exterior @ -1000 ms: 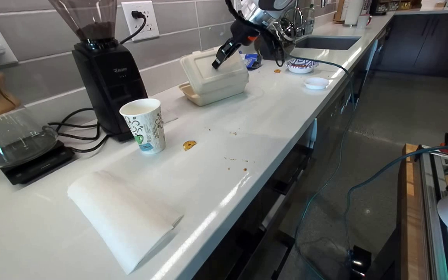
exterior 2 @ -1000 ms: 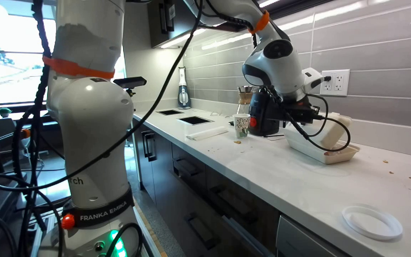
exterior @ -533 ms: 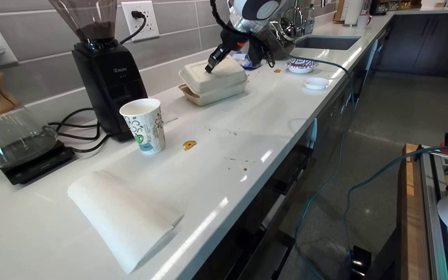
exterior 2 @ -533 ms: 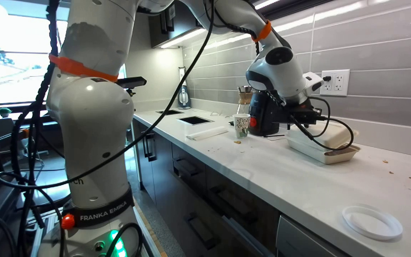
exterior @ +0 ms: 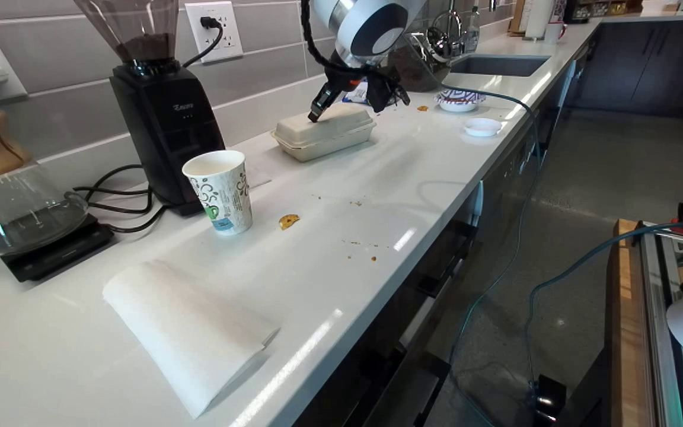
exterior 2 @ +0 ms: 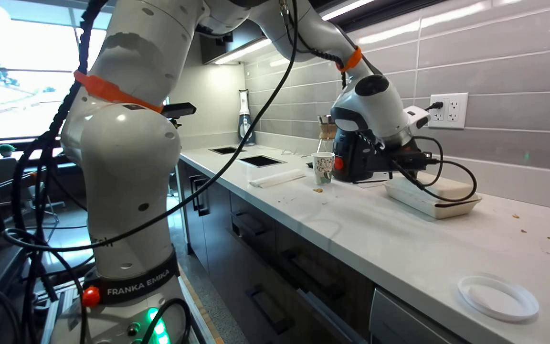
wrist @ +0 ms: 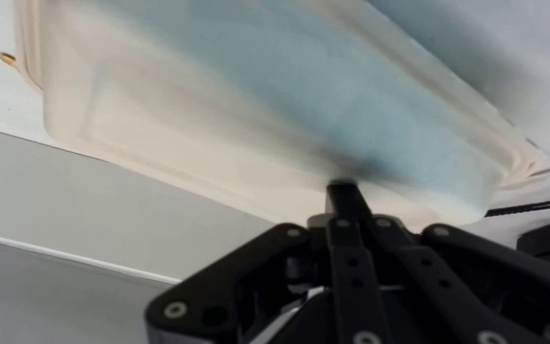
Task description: Close the food pack.
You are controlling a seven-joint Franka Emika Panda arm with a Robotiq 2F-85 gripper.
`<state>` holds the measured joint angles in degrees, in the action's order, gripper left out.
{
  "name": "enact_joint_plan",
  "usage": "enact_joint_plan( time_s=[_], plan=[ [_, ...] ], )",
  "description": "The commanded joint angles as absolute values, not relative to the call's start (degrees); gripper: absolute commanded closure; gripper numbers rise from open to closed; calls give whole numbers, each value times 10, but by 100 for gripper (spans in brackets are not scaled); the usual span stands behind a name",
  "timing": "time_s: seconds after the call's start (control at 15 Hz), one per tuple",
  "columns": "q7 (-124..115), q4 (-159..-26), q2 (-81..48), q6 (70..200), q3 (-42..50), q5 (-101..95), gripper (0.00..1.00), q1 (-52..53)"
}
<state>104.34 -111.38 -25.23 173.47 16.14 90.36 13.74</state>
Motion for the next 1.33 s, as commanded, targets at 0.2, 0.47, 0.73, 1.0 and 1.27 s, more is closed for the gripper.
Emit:
enact_joint_plan(
  time_s=[0.2,0.47,0.73,1.0,1.27],
  plan=[
    [891,-1131,-300,1777,199,716,100,190],
    [745,-1149,-329,1753,306,563,100,275],
    [631,-1136,-355,1694,420,470,100,366],
    [574,-1124,-361,1636,475,430,76,407],
    [484,-1137,-307,1661,412,300,52,348]
  ],
)
